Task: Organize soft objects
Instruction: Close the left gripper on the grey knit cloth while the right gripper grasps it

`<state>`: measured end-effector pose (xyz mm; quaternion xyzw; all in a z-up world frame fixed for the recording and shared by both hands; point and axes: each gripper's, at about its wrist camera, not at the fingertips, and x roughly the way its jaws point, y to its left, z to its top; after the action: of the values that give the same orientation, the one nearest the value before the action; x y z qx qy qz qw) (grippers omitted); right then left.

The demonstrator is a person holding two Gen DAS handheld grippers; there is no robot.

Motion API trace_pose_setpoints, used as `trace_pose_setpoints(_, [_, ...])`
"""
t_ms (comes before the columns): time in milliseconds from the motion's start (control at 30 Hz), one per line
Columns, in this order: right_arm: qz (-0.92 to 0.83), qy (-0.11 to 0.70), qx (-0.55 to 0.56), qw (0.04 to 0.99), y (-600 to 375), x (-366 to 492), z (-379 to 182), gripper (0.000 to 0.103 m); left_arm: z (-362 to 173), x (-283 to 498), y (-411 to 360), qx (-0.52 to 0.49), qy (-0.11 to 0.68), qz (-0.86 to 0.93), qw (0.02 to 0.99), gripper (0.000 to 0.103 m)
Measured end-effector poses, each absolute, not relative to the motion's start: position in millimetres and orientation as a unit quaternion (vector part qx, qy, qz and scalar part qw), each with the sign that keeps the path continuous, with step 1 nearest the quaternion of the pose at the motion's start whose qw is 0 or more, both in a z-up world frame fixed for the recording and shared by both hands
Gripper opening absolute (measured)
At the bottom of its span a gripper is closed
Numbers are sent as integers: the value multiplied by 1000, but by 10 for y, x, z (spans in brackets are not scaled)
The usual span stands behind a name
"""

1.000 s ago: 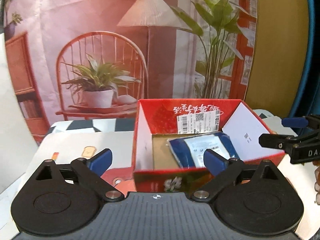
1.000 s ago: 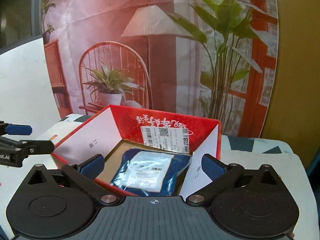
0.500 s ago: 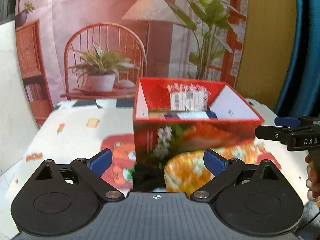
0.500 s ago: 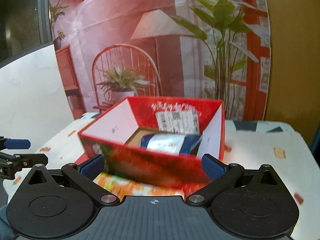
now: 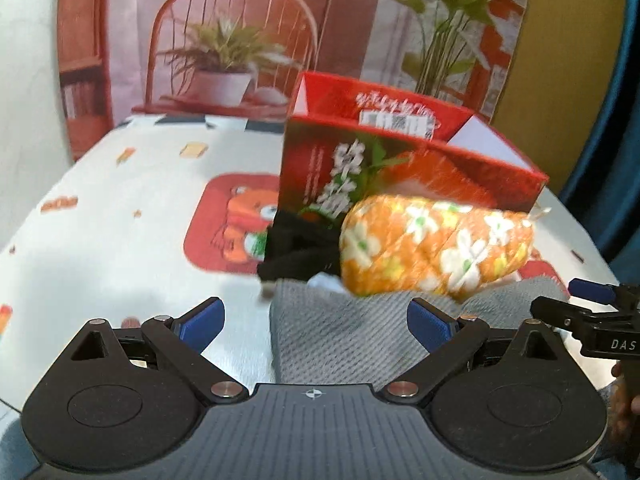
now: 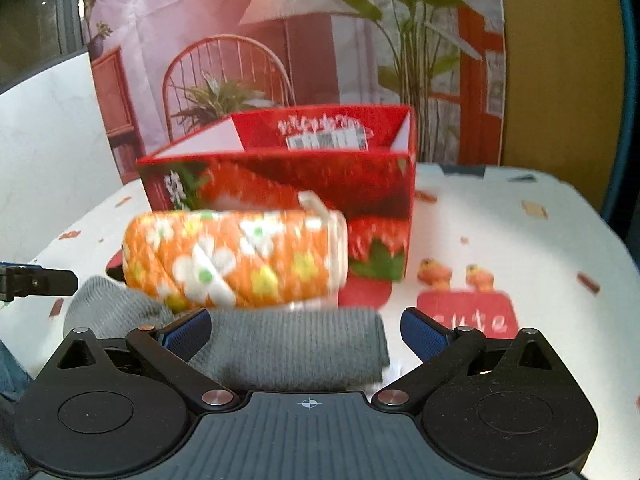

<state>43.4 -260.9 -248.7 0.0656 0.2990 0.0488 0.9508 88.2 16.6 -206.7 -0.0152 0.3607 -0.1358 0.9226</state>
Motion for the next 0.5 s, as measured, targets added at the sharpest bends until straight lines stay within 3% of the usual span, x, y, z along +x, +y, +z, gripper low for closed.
trace_pose_setpoints(500, [43, 296, 87, 950, -2689, 525, -2764, 98, -2383, 1003, 204, -47, 388, -155, 907, 96])
